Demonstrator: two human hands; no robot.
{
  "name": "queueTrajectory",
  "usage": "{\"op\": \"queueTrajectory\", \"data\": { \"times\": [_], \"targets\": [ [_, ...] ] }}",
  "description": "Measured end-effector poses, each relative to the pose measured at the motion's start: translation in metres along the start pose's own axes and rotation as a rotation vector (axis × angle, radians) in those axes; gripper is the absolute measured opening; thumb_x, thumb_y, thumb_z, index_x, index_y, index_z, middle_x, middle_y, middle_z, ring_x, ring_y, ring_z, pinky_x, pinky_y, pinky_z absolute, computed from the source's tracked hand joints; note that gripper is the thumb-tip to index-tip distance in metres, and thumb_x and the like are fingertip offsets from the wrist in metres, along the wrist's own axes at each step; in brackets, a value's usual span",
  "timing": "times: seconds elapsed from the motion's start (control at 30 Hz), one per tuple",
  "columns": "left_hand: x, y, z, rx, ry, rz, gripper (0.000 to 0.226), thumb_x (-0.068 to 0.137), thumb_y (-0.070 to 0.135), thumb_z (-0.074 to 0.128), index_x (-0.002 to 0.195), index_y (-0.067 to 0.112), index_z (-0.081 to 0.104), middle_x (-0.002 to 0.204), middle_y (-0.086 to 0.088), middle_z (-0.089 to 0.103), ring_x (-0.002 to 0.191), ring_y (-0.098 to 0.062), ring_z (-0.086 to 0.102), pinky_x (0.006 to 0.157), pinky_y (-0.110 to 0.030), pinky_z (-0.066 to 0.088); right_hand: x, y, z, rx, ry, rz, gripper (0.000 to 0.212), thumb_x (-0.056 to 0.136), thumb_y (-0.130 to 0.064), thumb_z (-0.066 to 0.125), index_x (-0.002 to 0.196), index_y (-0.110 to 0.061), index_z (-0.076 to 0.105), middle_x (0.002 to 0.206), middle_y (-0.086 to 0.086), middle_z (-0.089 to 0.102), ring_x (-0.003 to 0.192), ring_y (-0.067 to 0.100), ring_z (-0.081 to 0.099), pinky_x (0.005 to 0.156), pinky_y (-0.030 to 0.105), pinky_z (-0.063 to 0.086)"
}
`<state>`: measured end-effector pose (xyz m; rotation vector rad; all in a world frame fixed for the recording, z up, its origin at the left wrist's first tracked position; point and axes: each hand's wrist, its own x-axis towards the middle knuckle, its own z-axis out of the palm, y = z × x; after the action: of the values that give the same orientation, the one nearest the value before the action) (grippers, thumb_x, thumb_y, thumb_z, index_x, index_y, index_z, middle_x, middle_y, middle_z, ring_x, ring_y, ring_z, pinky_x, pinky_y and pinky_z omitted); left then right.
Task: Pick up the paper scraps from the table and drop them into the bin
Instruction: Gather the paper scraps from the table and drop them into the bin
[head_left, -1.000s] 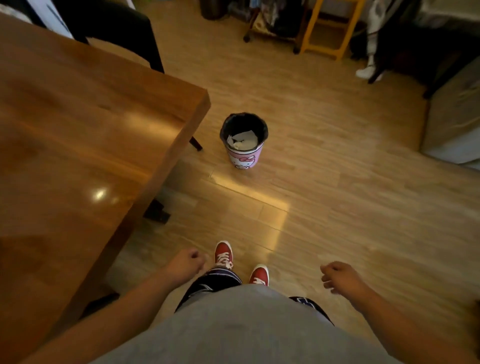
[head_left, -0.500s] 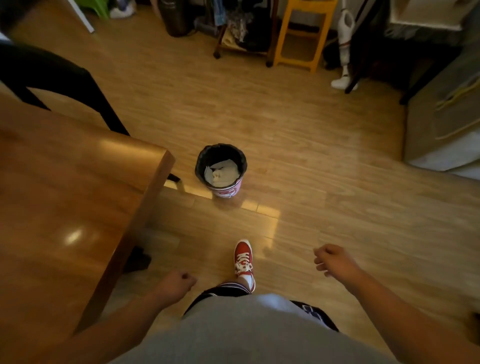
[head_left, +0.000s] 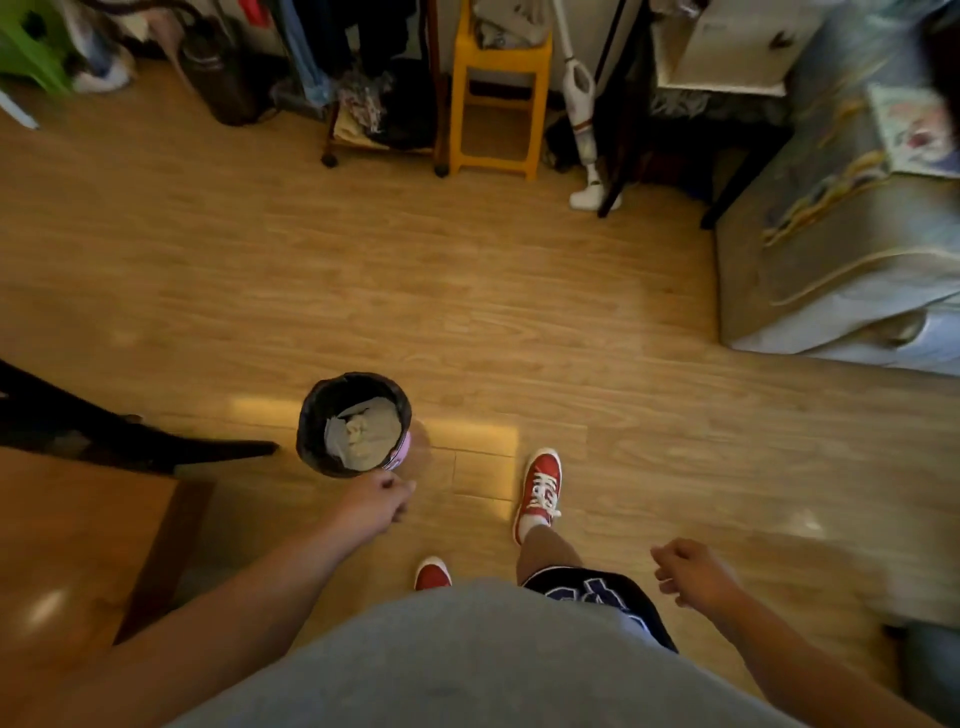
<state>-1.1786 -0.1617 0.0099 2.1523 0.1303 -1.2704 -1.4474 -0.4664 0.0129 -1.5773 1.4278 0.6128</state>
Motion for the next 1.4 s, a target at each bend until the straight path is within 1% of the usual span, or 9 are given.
{"op": "queueTrajectory", "data": {
  "times": [0.17, 0.27, 0.43, 0.6, 0.7, 0.77, 0.9, 1.07, 1.4],
  "targets": [
    [0.041, 0.084, 0.004, 0.061, -0.003, 0.034, 0.026, 0.093, 0.04, 0.054, 0.091, 0.016, 0.065, 0.091, -0.004, 0.072, 0.082, -0.015, 0.069, 0.068, -0.032, 0.052, 0.064, -0.044, -0.061, -0.04, -0.013, 0.015, 0.022, 0.092, -0.023, 0.06, 0.08, -0.005, 0.063, 0.071, 0.011, 0.065, 0.057, 0.021, 0.057, 0.054, 0.028, 0.043],
    [0.055, 0.109, 0.0, 0.118, -0.001, 0.028, 0.032, 0.092, 0.042, 0.054, 0.087, 0.012, 0.064, 0.089, -0.009, 0.071, 0.084, -0.026, 0.068, 0.071, -0.038, 0.052, 0.094, -0.089, -0.093, -0.07, -0.027, -0.01, 0.023, 0.092, -0.023, 0.061, 0.078, -0.005, 0.063, 0.072, 0.012, 0.065, 0.059, 0.022, 0.058, 0.056, 0.03, 0.044],
    [0.062, 0.122, -0.02, 0.143, 0.05, -0.015, 0.031, 0.092, 0.032, 0.05, 0.077, 0.006, 0.058, 0.076, -0.014, 0.063, 0.066, -0.021, 0.055, 0.063, -0.035, 0.042, 0.128, -0.2, -0.121, -0.153, -0.102, -0.122, 0.023, 0.094, -0.019, 0.058, 0.083, 0.001, 0.061, 0.078, 0.015, 0.062, 0.068, 0.027, 0.057, 0.062, 0.034, 0.042],
    [0.08, 0.116, -0.052, 0.027, 0.076, -0.159, 0.031, 0.096, 0.034, 0.052, 0.092, 0.004, 0.061, 0.076, -0.006, 0.064, 0.062, -0.013, 0.056, 0.052, -0.018, 0.042, 0.155, -0.321, -0.106, -0.261, -0.152, -0.263, 0.029, 0.094, -0.026, 0.058, 0.093, 0.002, 0.065, 0.087, 0.014, 0.069, 0.072, 0.024, 0.064, 0.063, 0.033, 0.048],
    [0.108, 0.118, -0.082, 0.001, 0.084, -0.193, 0.028, 0.096, 0.032, 0.051, 0.086, 0.008, 0.061, 0.074, -0.003, 0.062, 0.059, -0.009, 0.055, 0.048, -0.014, 0.041, 0.169, -0.397, -0.085, -0.34, -0.205, -0.336, 0.027, 0.095, -0.027, 0.056, 0.094, -0.002, 0.065, 0.09, 0.013, 0.068, 0.079, 0.025, 0.065, 0.074, 0.038, 0.05],
    [0.132, 0.124, -0.105, -0.047, 0.1, -0.226, 0.024, 0.096, 0.029, 0.052, 0.083, 0.011, 0.059, 0.074, -0.004, 0.063, 0.06, -0.009, 0.058, 0.052, -0.017, 0.045, 0.177, -0.445, -0.07, -0.362, -0.231, -0.366, 0.027, 0.096, -0.026, 0.055, 0.094, -0.001, 0.065, 0.091, 0.01, 0.067, 0.08, 0.025, 0.064, 0.075, 0.038, 0.049],
    [0.169, 0.142, -0.149, -0.168, 0.134, -0.31, 0.017, 0.095, 0.025, 0.051, 0.089, 0.012, 0.061, 0.087, -0.01, 0.066, 0.08, -0.021, 0.062, 0.069, -0.033, 0.047, 0.19, -0.528, -0.047, -0.406, -0.263, -0.395, 0.025, 0.095, -0.028, 0.056, 0.092, -0.006, 0.065, 0.091, 0.011, 0.069, 0.083, 0.025, 0.066, 0.073, 0.04, 0.052],
    [0.198, 0.178, -0.2, -0.193, 0.167, -0.272, 0.024, 0.094, 0.032, 0.054, 0.084, 0.012, 0.062, 0.084, -0.009, 0.069, 0.082, -0.025, 0.066, 0.078, -0.041, 0.053, 0.204, -0.599, -0.039, -0.468, -0.25, -0.407, 0.025, 0.095, -0.026, 0.057, 0.093, -0.003, 0.065, 0.09, 0.013, 0.069, 0.079, 0.026, 0.065, 0.072, 0.038, 0.051],
    [0.271, 0.295, -0.294, -0.406, 0.252, -0.13, 0.03, 0.094, 0.033, 0.054, 0.093, 0.005, 0.064, 0.095, -0.017, 0.07, 0.091, -0.033, 0.066, 0.072, -0.034, 0.048, 0.271, -0.716, -0.051, -0.591, -0.238, -0.331, 0.025, 0.094, -0.022, 0.06, 0.086, 0.002, 0.061, 0.08, 0.017, 0.064, 0.065, 0.026, 0.057, 0.059, 0.031, 0.042]
  ]
}}
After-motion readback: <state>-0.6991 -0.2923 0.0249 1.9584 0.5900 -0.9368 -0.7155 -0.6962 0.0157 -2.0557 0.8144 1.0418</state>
